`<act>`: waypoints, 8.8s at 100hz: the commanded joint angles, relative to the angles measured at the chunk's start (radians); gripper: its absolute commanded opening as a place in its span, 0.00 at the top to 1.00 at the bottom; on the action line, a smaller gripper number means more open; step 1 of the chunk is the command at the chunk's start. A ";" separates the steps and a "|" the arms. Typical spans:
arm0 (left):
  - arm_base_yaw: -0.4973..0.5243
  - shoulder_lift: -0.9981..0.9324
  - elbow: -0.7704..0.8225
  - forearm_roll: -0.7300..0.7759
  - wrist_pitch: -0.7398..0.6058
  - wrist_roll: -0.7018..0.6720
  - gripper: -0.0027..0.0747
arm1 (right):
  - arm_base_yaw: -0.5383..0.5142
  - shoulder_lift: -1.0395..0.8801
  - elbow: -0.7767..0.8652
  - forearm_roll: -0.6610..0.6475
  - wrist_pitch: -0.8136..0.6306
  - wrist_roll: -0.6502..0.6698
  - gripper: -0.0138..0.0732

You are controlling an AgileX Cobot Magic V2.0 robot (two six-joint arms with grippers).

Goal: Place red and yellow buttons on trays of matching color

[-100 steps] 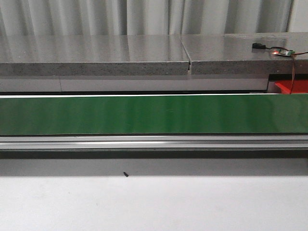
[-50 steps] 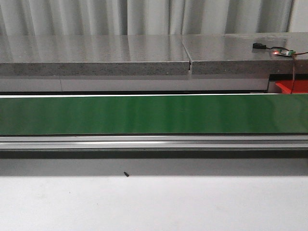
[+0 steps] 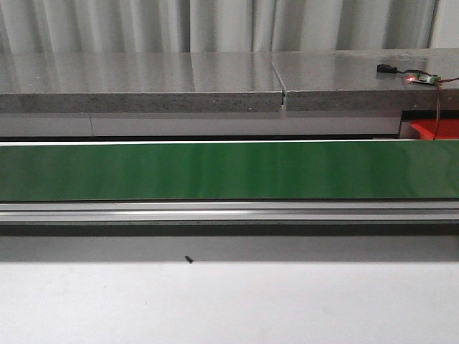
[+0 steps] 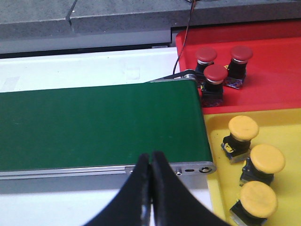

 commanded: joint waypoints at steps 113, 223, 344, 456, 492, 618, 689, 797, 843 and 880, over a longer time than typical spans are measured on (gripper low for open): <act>0.001 -0.257 0.332 -0.112 0.073 0.257 0.74 | 0.001 0.003 -0.025 0.004 -0.071 -0.007 0.92; 0.006 -0.294 0.224 -0.112 0.028 0.305 0.35 | 0.001 0.003 -0.025 0.004 -0.071 -0.007 0.92; 0.143 0.170 -0.088 -0.120 -0.034 0.288 0.35 | 0.001 0.003 -0.025 0.004 -0.071 -0.007 0.92; 0.042 -0.099 -0.054 -0.182 0.013 0.419 0.76 | 0.001 0.003 -0.025 0.004 -0.071 -0.007 0.92; -0.068 -0.254 0.219 -0.183 -0.020 0.419 0.76 | 0.001 0.003 -0.025 0.004 -0.071 -0.007 0.92; -0.200 -0.438 0.319 -0.211 -0.091 0.578 0.66 | 0.001 0.003 -0.025 0.004 -0.071 -0.007 0.92; -0.468 -0.785 0.499 -0.150 -0.097 0.583 0.99 | 0.001 0.003 -0.025 0.004 -0.071 -0.007 0.92; -0.541 -1.460 1.034 0.011 -0.300 0.398 0.99 | 0.001 0.003 -0.025 0.004 -0.071 -0.007 0.92; -0.541 -1.460 1.034 0.011 -0.300 0.398 0.99 | 0.001 0.003 -0.025 0.004 -0.071 -0.007 0.92; -0.541 -1.460 1.034 0.011 -0.300 0.398 0.99 | 0.001 0.003 -0.025 0.004 -0.071 -0.007 0.92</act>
